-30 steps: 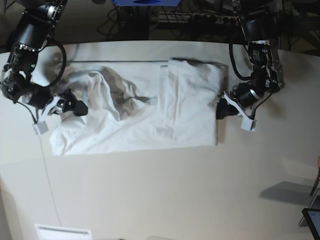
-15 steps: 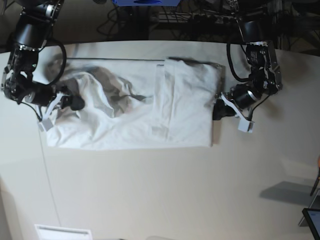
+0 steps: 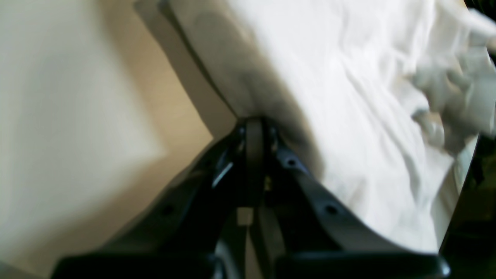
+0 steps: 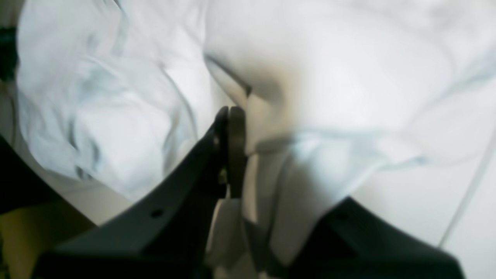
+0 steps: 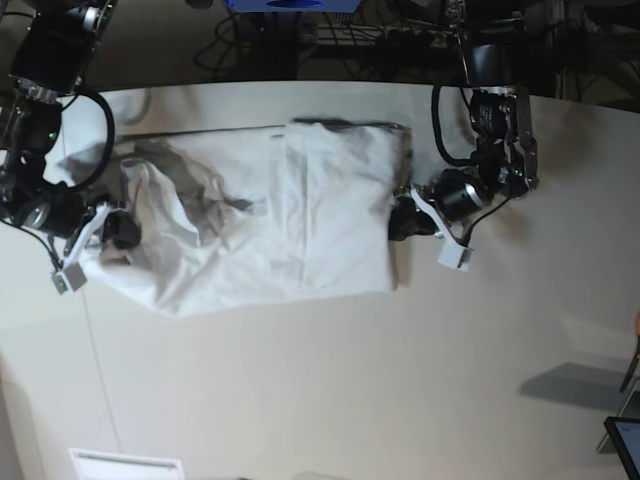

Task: Fold the T-shirt properly
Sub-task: 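Lift the shirt end with the right gripper and fold it toward the left gripper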

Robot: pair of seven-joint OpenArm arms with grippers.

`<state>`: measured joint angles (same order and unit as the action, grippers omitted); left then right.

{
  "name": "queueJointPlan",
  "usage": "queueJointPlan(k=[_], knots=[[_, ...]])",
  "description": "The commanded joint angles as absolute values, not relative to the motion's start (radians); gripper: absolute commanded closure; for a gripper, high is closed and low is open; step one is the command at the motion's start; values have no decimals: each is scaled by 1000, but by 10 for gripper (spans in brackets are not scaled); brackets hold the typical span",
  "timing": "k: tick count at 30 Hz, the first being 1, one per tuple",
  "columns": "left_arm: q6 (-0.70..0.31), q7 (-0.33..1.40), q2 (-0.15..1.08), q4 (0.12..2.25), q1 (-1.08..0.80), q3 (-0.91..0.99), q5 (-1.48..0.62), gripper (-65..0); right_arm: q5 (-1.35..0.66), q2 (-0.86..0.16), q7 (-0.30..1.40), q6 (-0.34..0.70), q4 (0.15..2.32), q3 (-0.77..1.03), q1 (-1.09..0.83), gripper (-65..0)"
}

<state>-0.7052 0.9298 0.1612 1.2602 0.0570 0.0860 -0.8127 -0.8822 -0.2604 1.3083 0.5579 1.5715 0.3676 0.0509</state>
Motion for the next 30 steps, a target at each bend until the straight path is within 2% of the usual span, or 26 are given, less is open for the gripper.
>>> queueJointPlan(k=[1,8,14,19,30], knots=[[-698,957,153,1264,70,82,-788,0,-900,-272,1293,541,1607,361,65,-1],[-698,957,102,1264,105,74,-788,0,-898,-278,1287,397,1744,291,59,-1],[-698,963,65,1262,124,74,-788,0,-898,-275,1285,223,1877,196,58,-1],[-698,960,54,1234,136,42,-788,0,-892,-277,1250,157,1883,104,47,-1],[-698,957,42,1168,170,-2,-788,0,-552,-269,1119,35,1959,-211,19,0]])
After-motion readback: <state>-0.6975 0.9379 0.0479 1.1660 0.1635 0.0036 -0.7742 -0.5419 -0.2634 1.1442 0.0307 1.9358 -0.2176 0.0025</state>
